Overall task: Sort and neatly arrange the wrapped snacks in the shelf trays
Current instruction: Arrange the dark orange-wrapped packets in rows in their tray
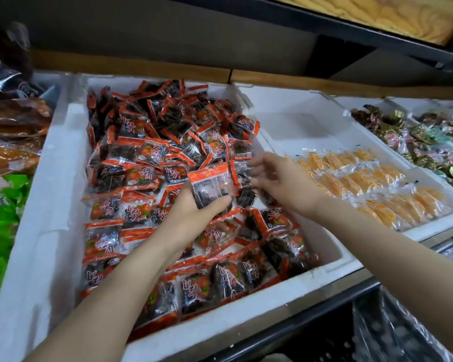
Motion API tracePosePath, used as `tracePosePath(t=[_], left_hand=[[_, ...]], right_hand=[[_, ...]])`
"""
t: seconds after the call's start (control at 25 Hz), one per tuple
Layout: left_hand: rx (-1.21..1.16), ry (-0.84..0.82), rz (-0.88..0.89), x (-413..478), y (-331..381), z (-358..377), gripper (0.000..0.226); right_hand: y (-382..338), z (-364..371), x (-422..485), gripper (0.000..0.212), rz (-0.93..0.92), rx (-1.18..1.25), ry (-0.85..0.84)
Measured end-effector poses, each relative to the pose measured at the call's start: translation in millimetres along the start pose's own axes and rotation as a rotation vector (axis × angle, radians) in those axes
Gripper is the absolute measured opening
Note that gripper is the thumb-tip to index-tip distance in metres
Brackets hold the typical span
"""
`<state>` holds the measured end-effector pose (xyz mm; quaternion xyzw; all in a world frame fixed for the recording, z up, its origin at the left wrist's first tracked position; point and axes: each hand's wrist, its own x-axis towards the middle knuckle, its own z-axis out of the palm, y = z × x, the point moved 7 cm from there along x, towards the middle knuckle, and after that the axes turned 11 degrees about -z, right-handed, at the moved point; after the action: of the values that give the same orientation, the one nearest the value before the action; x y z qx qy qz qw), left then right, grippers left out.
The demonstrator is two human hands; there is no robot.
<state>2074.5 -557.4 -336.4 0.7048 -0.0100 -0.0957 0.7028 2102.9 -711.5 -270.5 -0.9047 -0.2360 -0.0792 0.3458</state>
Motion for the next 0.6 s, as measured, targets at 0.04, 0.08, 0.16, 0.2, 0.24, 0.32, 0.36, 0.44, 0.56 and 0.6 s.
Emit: tracePosePath(t=[0.04, 0.08, 0.16, 0.2, 0.24, 0.32, 0.36, 0.44, 0.56, 0.6], left_hand=[[0.026, 0.017, -0.009, 1.6, -1.3, -2.2, 0.047], [0.035, 0.011, -0.017, 1.5, -2.1, -2.0, 0.049], [0.036, -0.025, -0.017, 0.0, -3.1, 1.8, 0.054], [0.034, -0.04, -0.015, -0.5, -3.2, 4.1, 0.055], [0.027, -0.047, -0.015, 0.3, -4.4, 4.3, 0.055], [0.013, -0.042, -0.018, 1.2, -5.3, 3.9, 0.052], [0.014, -0.035, -0.021, 1.7, -6.0, 3.0, 0.05], [0.02, -0.009, -0.014, 1.8, -4.8, 1.9, 0.041], [-0.038, 0.049, -0.015, 0.3, -3.8, -2.3, 0.026], [-0.055, 0.053, -0.048, -0.3, -5.7, -2.2, 0.029]], right_hand=[[16.7, 3.8, -3.2, 0.04, 0.036, -0.197, -0.158], [35.4, 12.3, -10.5, 0.054, 0.091, -0.359, -0.364], [61.2, 24.1, -25.6, 0.073, 0.168, -0.565, -0.635], [64.1, 25.5, -26.8, 0.075, 0.152, -0.622, -0.647], [63.7, 25.1, -24.2, 0.073, 0.109, -0.673, -0.61], [53.7, 21.2, -18.0, 0.06, 0.013, -0.817, -0.546], [48.1, 17.9, -15.8, 0.054, -0.019, -0.862, -0.505], [35.0, 4.0, -12.2, 0.039, -0.015, -0.735, -0.303], [14.8, -19.1, -9.8, 0.024, 0.059, -0.198, 0.042], [9.4, -18.5, -9.9, 0.024, 0.09, -0.038, 0.06]])
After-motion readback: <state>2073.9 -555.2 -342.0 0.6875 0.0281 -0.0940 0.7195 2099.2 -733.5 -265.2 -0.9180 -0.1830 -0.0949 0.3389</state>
